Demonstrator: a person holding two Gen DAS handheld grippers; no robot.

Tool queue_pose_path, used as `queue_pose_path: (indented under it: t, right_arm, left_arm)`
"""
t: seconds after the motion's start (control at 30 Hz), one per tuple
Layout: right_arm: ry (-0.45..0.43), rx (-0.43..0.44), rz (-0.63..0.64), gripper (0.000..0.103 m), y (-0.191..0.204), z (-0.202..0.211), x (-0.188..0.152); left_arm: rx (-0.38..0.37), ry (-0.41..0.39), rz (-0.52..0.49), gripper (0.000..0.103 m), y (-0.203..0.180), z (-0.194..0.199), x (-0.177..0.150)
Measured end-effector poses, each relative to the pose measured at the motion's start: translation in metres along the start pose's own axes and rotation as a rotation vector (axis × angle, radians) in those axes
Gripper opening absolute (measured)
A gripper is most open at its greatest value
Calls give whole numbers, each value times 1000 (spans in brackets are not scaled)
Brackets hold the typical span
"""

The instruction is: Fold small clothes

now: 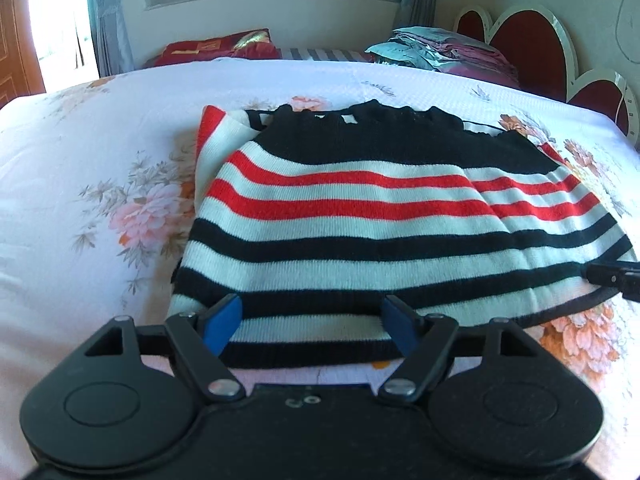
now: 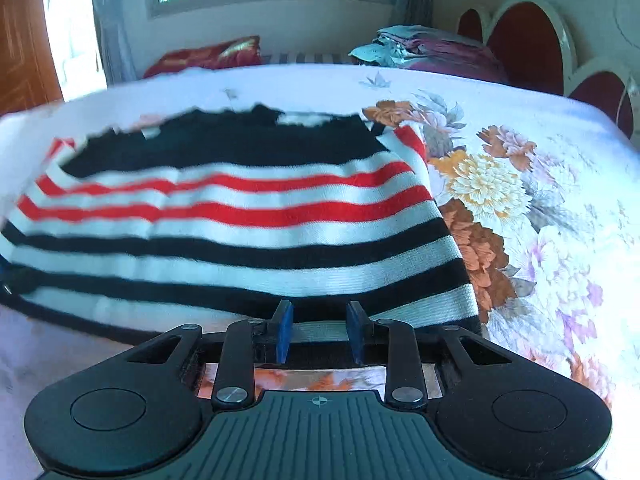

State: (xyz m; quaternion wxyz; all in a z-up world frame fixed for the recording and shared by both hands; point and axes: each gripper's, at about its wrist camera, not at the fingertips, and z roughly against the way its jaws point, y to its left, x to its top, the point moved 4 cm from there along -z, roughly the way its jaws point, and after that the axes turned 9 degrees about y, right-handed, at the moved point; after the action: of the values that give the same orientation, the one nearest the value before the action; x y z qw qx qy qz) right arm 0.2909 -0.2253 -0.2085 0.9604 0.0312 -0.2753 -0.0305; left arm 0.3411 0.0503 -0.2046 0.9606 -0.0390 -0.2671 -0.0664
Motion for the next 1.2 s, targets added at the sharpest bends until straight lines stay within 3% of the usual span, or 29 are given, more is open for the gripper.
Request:
queue_pose_path:
  t: [0.2,0.3,0.47,0.77,1.1,1.2]
  right_arm:
    - [-43,28,13,32,16,27,-4]
    - [-59,48,0,62,24,38,-7]
    - [-95,85,-2,62,34,51,-8]
    - [-92,186,22,62,47,29,11]
    - [-71,278,82,62,56,-20,54]
    - [-39,248,137,62,66,-39,53]
  left_arm:
    - [-41,24,50,86,4,11,-4]
    - [-64,39,78,91,6,15,-8]
    - [-129,81,174,91,14,17,-18]
    - [-281,84,486,93,36,9,-34]
    - [-284,-33,631,98,32,-17,-9]
    - [-287,-57,654,93,33,-23,-1]
